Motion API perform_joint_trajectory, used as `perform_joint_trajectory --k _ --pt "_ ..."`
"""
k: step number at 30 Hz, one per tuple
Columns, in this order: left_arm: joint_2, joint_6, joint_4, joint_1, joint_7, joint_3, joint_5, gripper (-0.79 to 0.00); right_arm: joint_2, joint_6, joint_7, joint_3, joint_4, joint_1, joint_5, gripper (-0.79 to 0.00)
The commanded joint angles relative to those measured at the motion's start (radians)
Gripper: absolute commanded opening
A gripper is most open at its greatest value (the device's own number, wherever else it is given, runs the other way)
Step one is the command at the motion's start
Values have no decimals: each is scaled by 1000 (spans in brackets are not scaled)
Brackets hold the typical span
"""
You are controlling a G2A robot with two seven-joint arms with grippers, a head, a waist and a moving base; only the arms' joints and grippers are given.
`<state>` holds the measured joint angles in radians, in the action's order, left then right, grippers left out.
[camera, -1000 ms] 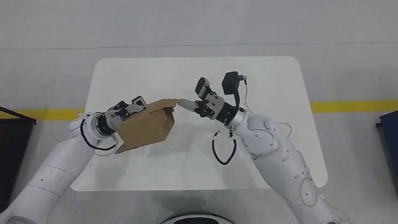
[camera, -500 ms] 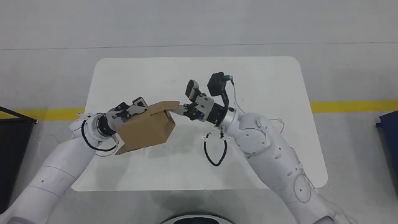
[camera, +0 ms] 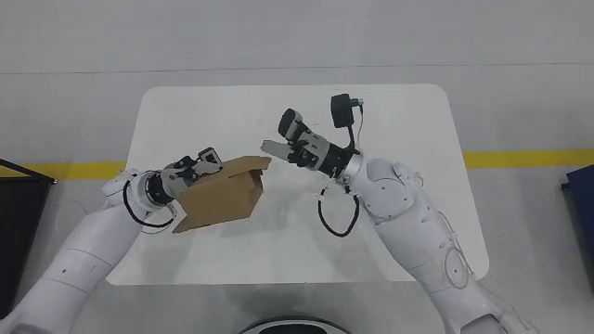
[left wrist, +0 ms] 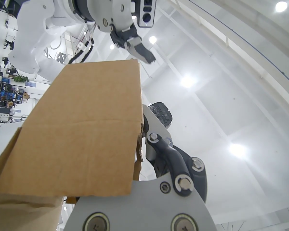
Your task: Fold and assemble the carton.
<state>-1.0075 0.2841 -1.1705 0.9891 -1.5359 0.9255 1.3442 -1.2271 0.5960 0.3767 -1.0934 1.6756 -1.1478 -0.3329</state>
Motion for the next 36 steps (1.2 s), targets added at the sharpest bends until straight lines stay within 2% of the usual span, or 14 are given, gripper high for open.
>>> perform_joint_trajectory --k 1,5,9,24,28,36 --pt "0 0 3 -2 0 -1 4 -785 3 27 48 6 -1 5 -21 0" --pt "1 0 5 -4 0 -1 10 -785 10 67 96 8 -5 -1 -71 0" --pt "3 0 5 -5 0 -3 10 -785 16 63 123 4 10 -14 -124 0" --pt "8 0 -21 -2 0 -18 -7 -785 15 -40 165 52 64 2 -223 0" --pt "10 0 -30 3 0 -14 9 -785 15 -22 113 40 64 -3 -194 0" --pt "22 0 -52 8 0 -36 77 -785 31 78 23 -64 10 -63 -30 0"
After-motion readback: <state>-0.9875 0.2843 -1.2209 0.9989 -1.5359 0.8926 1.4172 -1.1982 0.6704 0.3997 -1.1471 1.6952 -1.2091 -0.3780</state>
